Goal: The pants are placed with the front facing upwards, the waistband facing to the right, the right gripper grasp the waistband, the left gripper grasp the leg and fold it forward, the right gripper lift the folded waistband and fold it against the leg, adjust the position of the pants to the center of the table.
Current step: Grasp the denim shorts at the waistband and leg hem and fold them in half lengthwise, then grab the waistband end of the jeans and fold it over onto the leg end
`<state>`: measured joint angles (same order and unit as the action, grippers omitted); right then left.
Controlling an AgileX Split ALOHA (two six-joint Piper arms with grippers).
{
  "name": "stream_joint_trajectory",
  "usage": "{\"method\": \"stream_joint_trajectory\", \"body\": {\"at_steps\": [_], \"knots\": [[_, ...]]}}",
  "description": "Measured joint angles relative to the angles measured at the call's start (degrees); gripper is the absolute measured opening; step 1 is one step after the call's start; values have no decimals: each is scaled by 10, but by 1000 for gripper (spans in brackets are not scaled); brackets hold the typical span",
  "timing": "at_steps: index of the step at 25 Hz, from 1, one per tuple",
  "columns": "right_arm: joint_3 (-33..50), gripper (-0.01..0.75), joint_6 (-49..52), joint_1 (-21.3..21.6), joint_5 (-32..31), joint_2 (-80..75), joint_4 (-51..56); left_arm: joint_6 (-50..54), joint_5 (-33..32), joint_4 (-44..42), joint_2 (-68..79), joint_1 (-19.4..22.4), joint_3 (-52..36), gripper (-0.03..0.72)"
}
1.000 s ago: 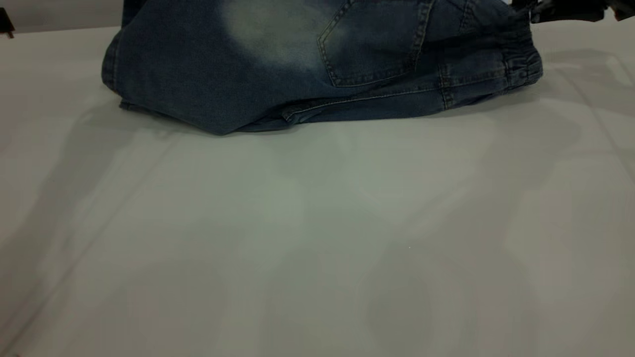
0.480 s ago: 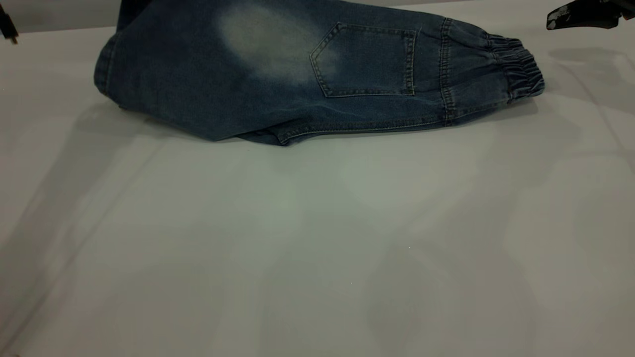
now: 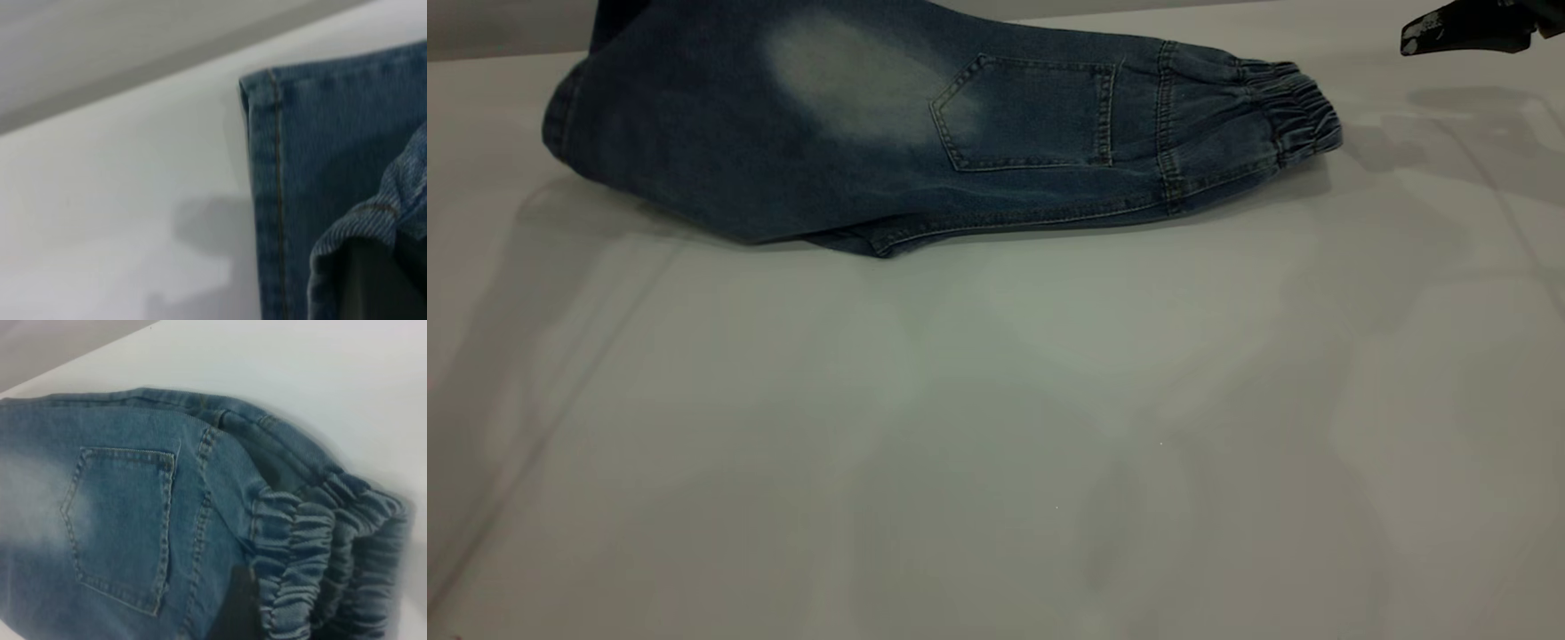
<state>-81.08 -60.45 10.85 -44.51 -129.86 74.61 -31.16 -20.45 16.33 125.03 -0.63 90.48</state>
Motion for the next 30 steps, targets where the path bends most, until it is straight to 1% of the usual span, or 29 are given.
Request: {"method": "stream_joint_trajectory", "body": {"at_steps": [3,4,7,9,12,13,15,17,19,21,24,26,30], "knots": [[0,584,0,0,-3,0,1,-1,18,1,0,-1,0,59],[0,584,0,0,-4,0,1,-1,21,1,0,-1,0,80],[0,584,0,0,-5,1,1,-1,24,1,0,-1,0,185],[0,584,3,0,-7,3,1,-1,24,1,0,-1,0,284],[0,584,3,4,-14,3,2,-1,27,1,0,-1,0,405],[0,584,5,7,-18,4,1,1,32,2,0,-1,0,435],[0,584,18,17,-35,4,0,8,33,6,0,-1,0,472],[-1,584,38,32,-65,4,0,20,29,16,0,-1,0,486],[-1,584,59,51,-97,4,-6,23,13,34,-1,-1,0,491],[-1,584,75,69,-147,4,-13,23,-6,51,-1,-1,0,493],[-1,584,85,89,-196,1,-30,23,-30,53,-1,-2,0,493],[0,584,91,87,-217,-6,-46,23,-45,53,-1,-2,0,493],[0,584,95,73,-243,-30,-55,23,-99,51,-1,-2,25,493]]}}
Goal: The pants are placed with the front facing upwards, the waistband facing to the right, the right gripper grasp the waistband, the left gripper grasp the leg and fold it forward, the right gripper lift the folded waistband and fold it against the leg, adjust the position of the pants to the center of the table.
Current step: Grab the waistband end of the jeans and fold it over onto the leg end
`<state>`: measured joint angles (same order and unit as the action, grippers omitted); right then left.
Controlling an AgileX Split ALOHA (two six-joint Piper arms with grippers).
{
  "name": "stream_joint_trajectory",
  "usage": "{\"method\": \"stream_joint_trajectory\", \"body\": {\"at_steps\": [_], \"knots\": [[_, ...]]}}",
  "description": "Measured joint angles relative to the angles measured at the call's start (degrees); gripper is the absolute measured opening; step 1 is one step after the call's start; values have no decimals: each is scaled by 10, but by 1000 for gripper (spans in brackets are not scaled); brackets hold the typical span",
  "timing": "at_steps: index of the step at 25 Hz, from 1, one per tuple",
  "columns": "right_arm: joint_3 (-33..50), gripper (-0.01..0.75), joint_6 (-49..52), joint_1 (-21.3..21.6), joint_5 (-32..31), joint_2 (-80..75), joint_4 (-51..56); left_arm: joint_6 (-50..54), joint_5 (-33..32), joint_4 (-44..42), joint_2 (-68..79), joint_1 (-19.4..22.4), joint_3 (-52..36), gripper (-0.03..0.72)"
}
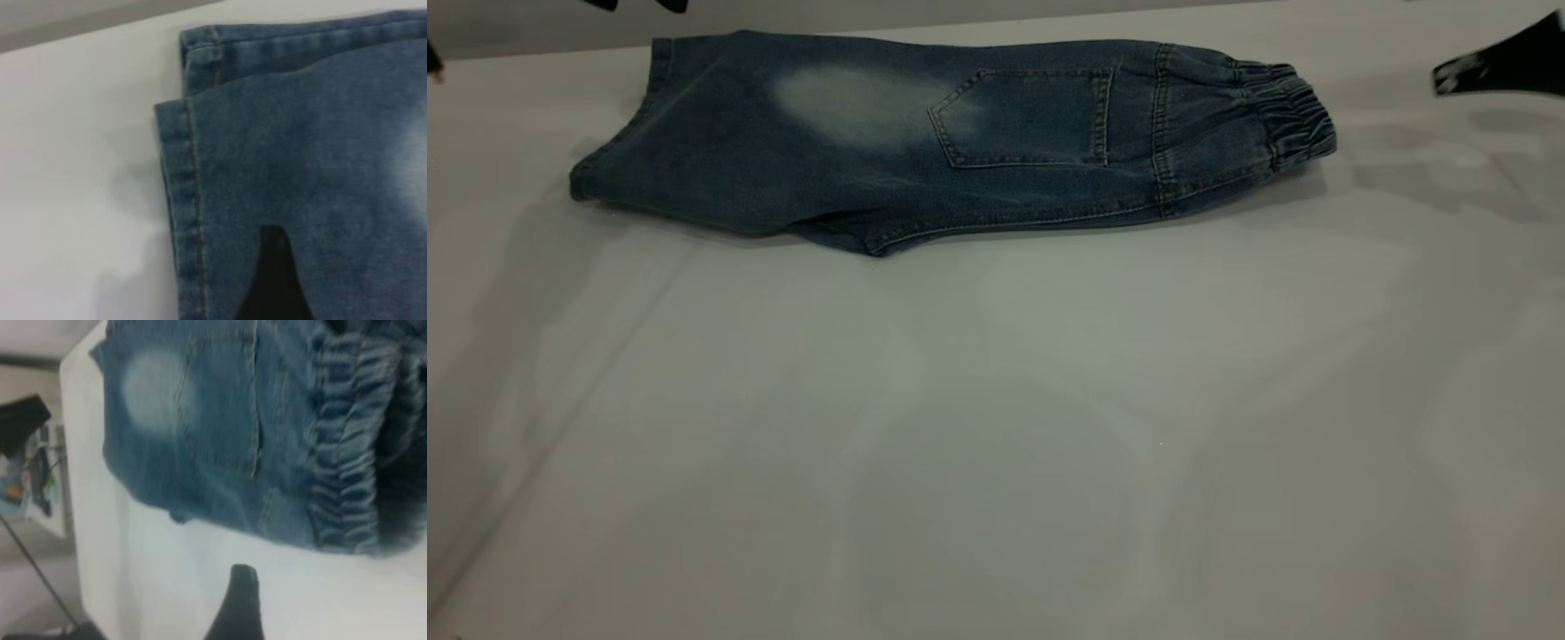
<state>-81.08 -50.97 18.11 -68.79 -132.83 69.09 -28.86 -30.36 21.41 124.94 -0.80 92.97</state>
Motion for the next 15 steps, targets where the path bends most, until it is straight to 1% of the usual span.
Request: {"method": "stream_joint_trajectory", "body": {"at_steps": [2,6,10,15], "knots": [[0,584,-1,-4,-10,-12,0,0,-25,0,0,0,20,493],[0,584,-3,-6,-11,-29,3,1,-79,-3,0,-6,66,493],[1,584,-5,-12,-11,-51,7,1,-93,-4,0,-17,97,493],[1,584,-20,-23,-11,-75,23,1,-96,-5,0,-25,101,493]]}}
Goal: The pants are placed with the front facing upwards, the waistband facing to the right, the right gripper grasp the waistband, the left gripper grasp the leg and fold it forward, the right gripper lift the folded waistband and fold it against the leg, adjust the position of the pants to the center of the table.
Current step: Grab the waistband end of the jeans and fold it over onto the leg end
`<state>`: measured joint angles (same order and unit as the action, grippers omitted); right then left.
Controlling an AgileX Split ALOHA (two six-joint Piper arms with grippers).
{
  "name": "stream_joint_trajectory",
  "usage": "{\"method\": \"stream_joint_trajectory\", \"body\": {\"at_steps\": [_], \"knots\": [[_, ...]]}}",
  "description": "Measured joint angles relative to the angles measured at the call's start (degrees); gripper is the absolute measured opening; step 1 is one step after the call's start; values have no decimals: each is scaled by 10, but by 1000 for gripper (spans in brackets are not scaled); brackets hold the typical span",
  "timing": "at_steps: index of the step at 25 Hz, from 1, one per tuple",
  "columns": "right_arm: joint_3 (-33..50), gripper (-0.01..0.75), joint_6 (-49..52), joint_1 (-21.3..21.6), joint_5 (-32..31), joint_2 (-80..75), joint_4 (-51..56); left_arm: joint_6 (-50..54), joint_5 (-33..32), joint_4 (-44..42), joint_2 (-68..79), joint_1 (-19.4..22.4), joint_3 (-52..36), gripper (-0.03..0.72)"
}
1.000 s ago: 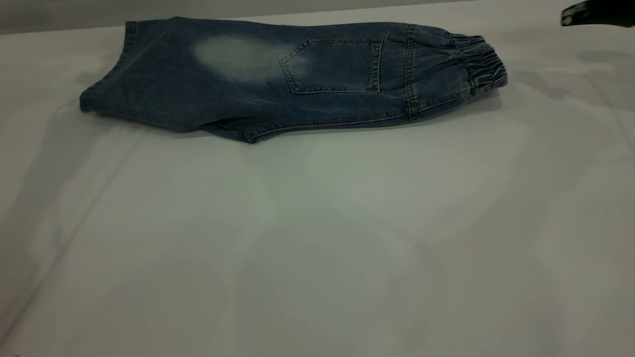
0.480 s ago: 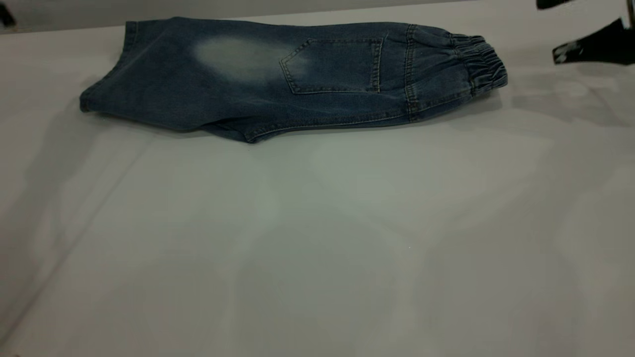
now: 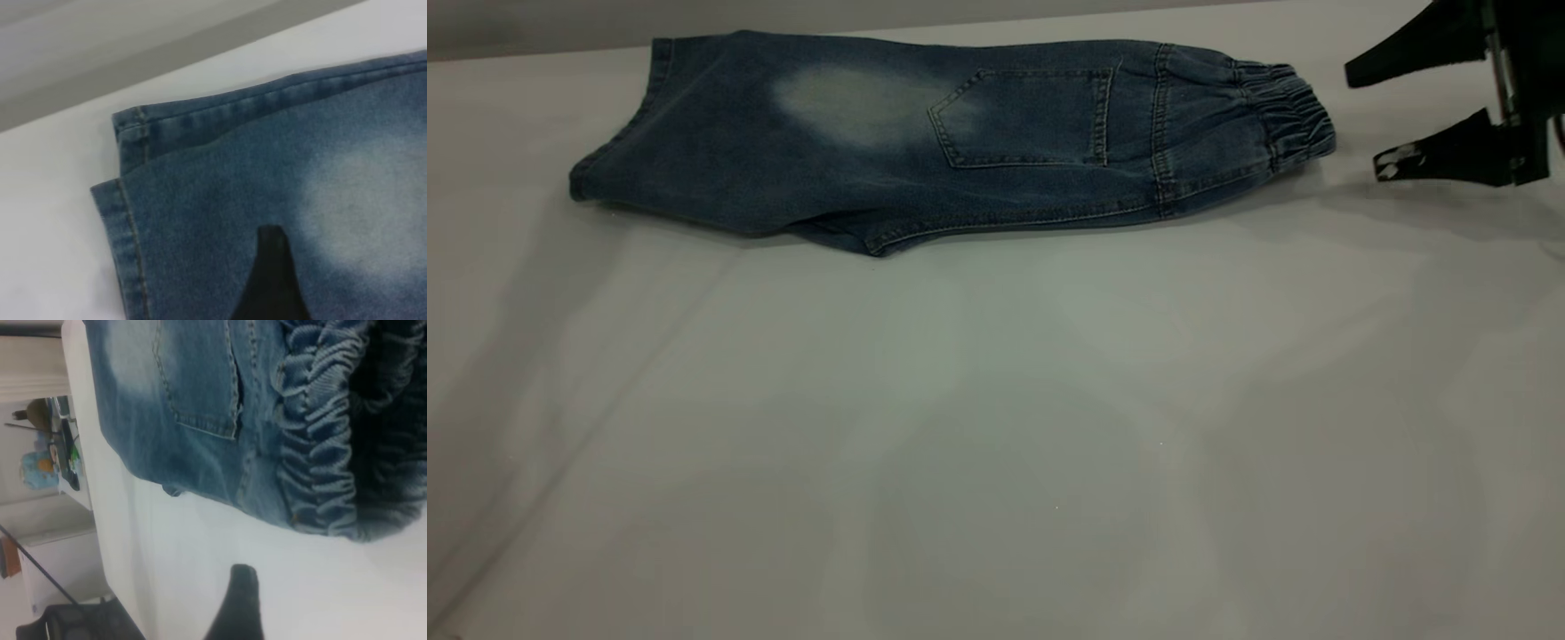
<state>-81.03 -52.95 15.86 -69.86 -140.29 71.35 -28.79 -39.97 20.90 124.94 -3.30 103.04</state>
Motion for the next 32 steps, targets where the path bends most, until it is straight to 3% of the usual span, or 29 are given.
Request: {"method": "stream_joint_trajectory", "body": {"at_steps": [13,26,28,32], "knots": [[-18,584,-24,-17,29,-41,60,-1,-1,-1,0,-3,0,493],[-76,577,0,-67,66,-67,74,-7,-1,-2,0,-3,0,493],[-78,549,5,-68,72,-67,72,-7,-11,-4,0,-5,0,493],[-79,401,10,-68,87,-67,60,-12,-33,-19,0,-20,0,493]]}}
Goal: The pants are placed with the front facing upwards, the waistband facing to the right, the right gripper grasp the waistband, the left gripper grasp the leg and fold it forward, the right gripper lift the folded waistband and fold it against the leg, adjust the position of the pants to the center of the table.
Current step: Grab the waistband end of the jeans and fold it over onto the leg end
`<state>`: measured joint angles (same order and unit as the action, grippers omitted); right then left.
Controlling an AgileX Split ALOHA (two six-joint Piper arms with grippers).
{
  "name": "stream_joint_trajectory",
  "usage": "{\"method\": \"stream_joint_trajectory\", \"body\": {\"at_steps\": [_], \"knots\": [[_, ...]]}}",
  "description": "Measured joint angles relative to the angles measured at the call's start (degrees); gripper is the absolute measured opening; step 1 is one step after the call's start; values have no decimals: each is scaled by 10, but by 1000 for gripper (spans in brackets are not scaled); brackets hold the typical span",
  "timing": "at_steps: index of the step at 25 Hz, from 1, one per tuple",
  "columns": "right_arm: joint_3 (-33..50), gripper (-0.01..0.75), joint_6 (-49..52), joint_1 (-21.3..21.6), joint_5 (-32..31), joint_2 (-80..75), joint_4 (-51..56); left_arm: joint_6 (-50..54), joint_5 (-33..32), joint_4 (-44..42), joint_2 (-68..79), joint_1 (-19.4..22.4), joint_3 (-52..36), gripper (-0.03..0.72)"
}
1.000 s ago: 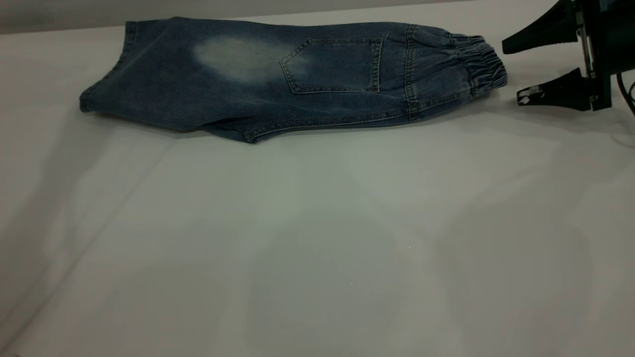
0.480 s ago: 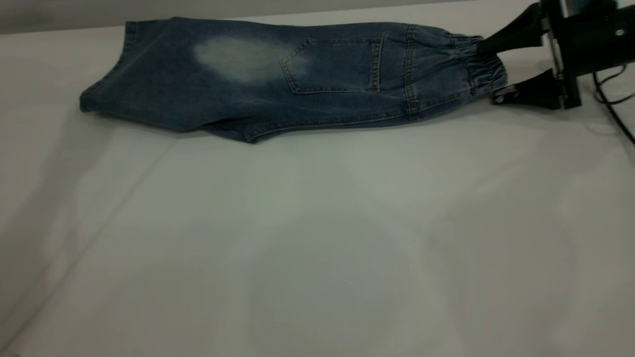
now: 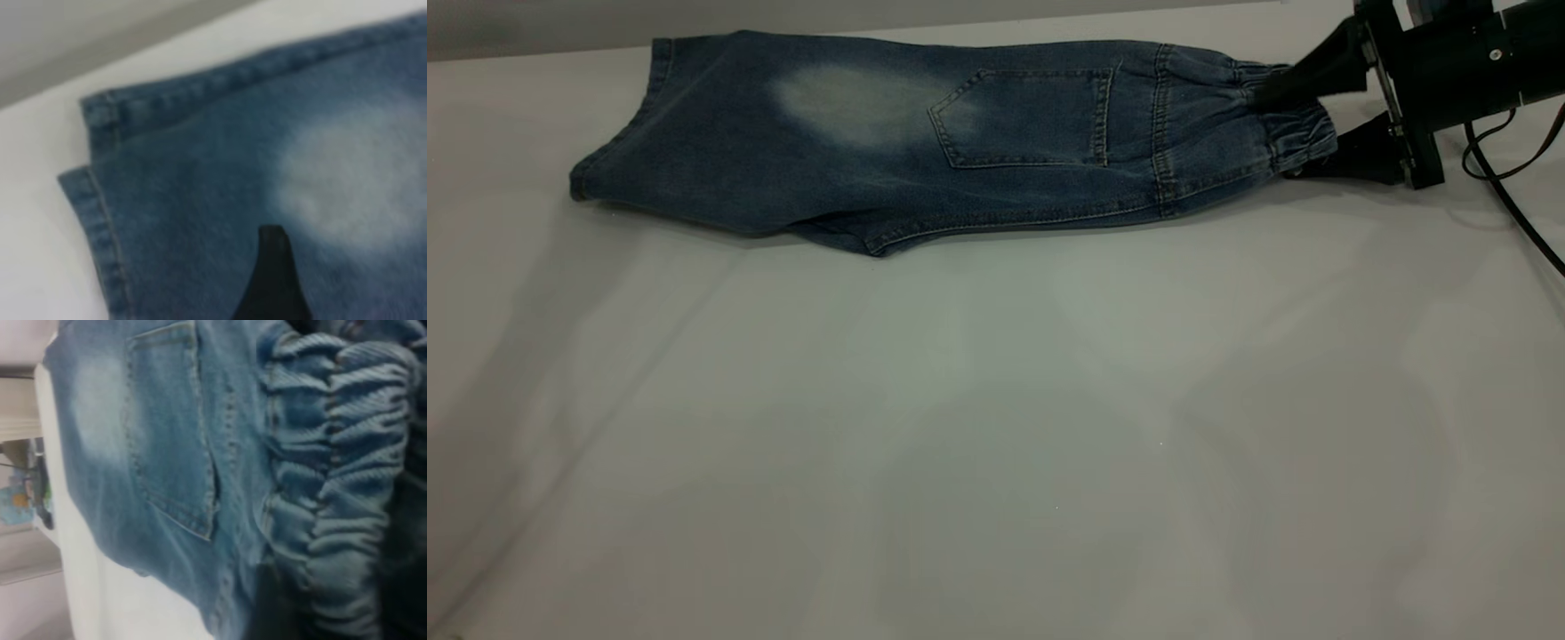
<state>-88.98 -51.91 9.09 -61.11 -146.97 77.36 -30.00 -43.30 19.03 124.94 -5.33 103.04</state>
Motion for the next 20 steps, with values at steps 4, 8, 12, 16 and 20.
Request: {"method": "stream_joint_trajectory", "body": {"at_steps": [4,8,12,16,20], "knots": [[0,205,-3,0,2,0,-1,-5,-5,-3,0,-28,0,493],[0,83,-9,0,2,5,-3,-9,6,-26,0,-67,0,493],[0,48,-9,0,-8,13,-3,5,31,-27,6,-99,0,493],[0,48,-9,0,-18,30,0,7,37,-25,29,-118,1,493],[-1,48,-9,0,-21,45,-3,19,45,-24,62,-125,4,493]]}}
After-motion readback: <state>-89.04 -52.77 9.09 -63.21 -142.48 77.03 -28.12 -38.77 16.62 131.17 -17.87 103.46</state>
